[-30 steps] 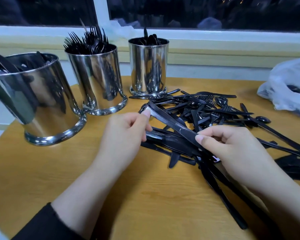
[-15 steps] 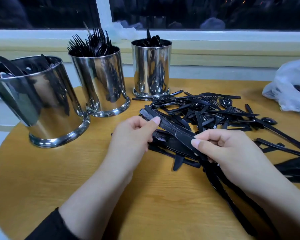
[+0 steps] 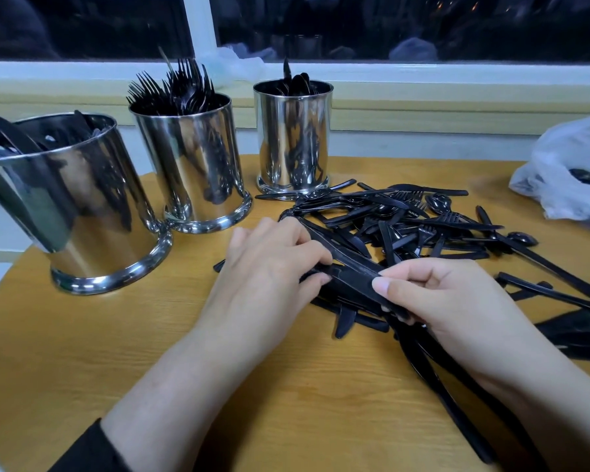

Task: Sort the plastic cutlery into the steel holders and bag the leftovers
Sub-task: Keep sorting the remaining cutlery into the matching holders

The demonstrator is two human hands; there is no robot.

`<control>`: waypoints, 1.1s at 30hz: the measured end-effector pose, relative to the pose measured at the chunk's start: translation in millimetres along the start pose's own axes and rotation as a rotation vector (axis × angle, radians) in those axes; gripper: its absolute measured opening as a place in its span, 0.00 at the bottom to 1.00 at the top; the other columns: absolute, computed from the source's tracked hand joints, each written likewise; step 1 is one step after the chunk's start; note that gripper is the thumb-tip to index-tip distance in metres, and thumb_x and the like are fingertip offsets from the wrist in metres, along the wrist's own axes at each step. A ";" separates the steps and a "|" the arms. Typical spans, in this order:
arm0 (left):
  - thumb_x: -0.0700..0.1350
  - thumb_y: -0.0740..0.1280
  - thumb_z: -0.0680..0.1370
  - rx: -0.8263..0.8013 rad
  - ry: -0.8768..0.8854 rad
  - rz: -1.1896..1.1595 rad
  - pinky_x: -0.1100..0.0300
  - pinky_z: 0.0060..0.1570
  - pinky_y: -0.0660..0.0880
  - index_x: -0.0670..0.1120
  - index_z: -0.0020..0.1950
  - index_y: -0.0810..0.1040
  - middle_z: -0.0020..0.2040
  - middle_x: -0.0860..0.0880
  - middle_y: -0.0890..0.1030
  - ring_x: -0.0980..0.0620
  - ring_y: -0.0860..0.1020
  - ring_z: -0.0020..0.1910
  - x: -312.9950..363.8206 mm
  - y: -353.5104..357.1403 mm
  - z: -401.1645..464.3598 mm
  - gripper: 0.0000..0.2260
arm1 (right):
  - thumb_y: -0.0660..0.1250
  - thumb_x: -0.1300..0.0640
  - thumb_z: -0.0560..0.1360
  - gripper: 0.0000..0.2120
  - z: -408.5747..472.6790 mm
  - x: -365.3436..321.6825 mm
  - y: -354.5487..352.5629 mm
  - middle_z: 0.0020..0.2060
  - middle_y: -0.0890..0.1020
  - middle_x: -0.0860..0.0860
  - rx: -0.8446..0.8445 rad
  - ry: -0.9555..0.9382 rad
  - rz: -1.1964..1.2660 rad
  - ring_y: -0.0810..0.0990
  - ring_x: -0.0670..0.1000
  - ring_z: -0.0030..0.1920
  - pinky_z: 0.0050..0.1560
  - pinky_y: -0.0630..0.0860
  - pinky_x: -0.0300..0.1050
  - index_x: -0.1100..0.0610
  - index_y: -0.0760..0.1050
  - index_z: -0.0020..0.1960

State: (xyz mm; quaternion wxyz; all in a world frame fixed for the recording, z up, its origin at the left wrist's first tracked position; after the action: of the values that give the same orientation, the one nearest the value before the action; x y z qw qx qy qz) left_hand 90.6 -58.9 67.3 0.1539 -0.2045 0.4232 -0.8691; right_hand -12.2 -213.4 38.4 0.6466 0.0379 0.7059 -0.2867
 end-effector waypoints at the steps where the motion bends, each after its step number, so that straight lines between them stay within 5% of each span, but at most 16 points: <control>1: 0.49 0.77 0.75 0.008 0.009 0.003 0.56 0.50 0.59 0.53 0.52 0.84 0.47 0.57 0.74 0.54 0.68 0.48 -0.1 0.4 0.0 0.07 | 0.72 0.53 0.76 0.07 0.3 1.2 -1.0 0.35 0.85 0.54 0.010 0.007 0.005 0.78 0.46 0.33 0.42 0.77 0.45 0.44 0.86 0.42; 5: 0.48 0.72 0.79 -0.014 -0.032 -0.019 0.54 0.51 0.65 0.52 0.51 0.84 0.46 0.57 0.76 0.54 0.71 0.48 -4.5 -0.2 -0.4 0.02 | 0.70 0.52 0.78 0.09 5.2 12.1 -19.2 0.37 0.84 0.54 0.186 0.039 0.129 0.77 0.50 0.37 0.48 0.77 0.55 0.53 0.86 0.42; 8: 0.49 0.67 0.83 -0.076 -0.309 -0.233 0.55 0.44 0.72 0.56 0.49 0.78 0.41 0.56 0.79 0.56 0.75 0.42 -28.5 8.6 -6.6 0.04 | 0.70 0.51 0.78 0.07 5.5 20.5 -31.1 0.35 0.81 0.53 0.284 0.071 0.254 0.76 0.52 0.38 0.44 0.75 0.50 0.51 0.86 0.45; 11: 0.49 0.63 0.85 -0.092 -0.523 -0.538 0.46 0.37 0.72 0.55 0.49 0.76 0.33 0.51 0.77 0.49 0.73 0.32 -43.5 22.4 -13.6 0.06 | 0.68 0.58 0.79 0.08 6.2 19.4 -26.1 0.36 0.80 0.52 0.235 0.066 0.339 0.77 0.51 0.38 0.46 0.75 0.50 0.53 0.86 0.47; 14: 0.50 0.61 0.86 -0.069 -0.748 -1.010 0.55 0.34 0.65 0.49 0.49 0.79 0.35 0.50 0.69 0.49 0.65 0.33 -35.9 34.1 -21.4 0.10 | 0.68 0.63 0.79 0.08 4.4 9.7 -12.3 0.37 0.84 0.54 0.144 0.049 0.340 0.80 0.50 0.38 0.47 0.77 0.50 0.55 0.86 0.47; 18: 0.54 0.63 0.84 -0.103 -0.799 -1.361 0.58 0.34 0.66 0.43 0.45 0.77 0.35 0.51 0.69 0.53 0.65 0.32 -9.7 46.0 -22.1 0.16 | 0.70 0.64 0.77 0.05 -0.3 -5.7 5.9 0.38 0.87 0.55 0.036 0.015 0.257 0.83 0.49 0.38 0.44 0.79 0.45 0.57 0.84 0.48; 20: 0.52 0.64 0.84 -0.093 -0.821 -1.440 0.60 0.33 0.67 0.40 0.55 0.80 0.35 0.52 0.69 0.53 0.66 0.31 -4.0 49.4 -22.1 0.15 | 0.71 0.63 0.76 0.04 -3.9 -12.7 17.3 0.37 0.87 0.52 -0.031 0.002 0.167 0.84 0.50 0.38 0.42 0.79 0.42 0.56 0.82 0.49; 25: 0.51 0.62 0.85 -0.064 -0.811 -1.374 0.58 0.37 0.71 0.47 0.44 0.79 0.39 0.48 0.75 0.51 0.74 0.36 -18.3 38.6 -18.7 0.14 | 0.71 0.50 0.76 0.03 -3.6 -23.8 9.7 0.36 0.85 0.44 0.010 -0.119 -0.254 0.81 0.45 0.37 0.39 0.76 0.39 0.44 0.83 0.44; 28: 0.52 0.60 0.86 -0.007 -0.790 -1.355 0.52 0.41 0.77 0.47 0.47 0.76 0.38 0.47 0.80 0.47 0.79 0.36 -41.4 22.1 -16.7 0.13 | 0.69 0.45 0.77 0.04 9.9 -31.7 2.3 0.37 0.81 0.39 -0.019 -0.144 -0.523 0.76 0.41 0.38 0.35 0.71 0.35 0.41 0.81 0.44; 30: 0.52 0.59 0.86 0.029 -0.799 -1.332 0.56 0.31 0.73 0.46 0.51 0.76 0.33 0.49 0.73 0.50 0.71 0.27 -56.6 15.5 -18.9 0.12 | 0.69 0.43 0.77 0.02 23.3 -35.1 10.4 0.41 0.78 0.36 -0.139 -0.184 -0.720 0.75 0.36 0.43 0.38 0.68 0.33 0.40 0.81 0.48; 33: 0.53 0.61 0.86 0.054 -0.868 -1.282 0.63 0.24 0.63 0.47 0.56 0.79 0.33 0.53 0.67 0.55 0.62 0.26 -76.7 15.7 -25.1 0.12 | 0.70 0.40 0.75 0.08 39.7 -37.3 23.4 0.47 0.76 0.37 -0.284 -0.234 -0.924 0.74 0.36 0.45 0.44 0.68 0.35 0.39 0.80 0.54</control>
State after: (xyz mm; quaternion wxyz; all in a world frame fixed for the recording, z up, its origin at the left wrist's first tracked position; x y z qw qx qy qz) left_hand 146.6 -17.6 23.5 -0.2222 -0.7280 0.1025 -0.6404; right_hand 39.1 -200.1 65.0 0.5255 -0.3999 0.6038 -0.4465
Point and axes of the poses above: each hand's wrist, its own z-axis towards the middle knuckle, its own y-axis out of the palm, x = y × z, the point moved 8 cm from there along z, towards the middle knuckle
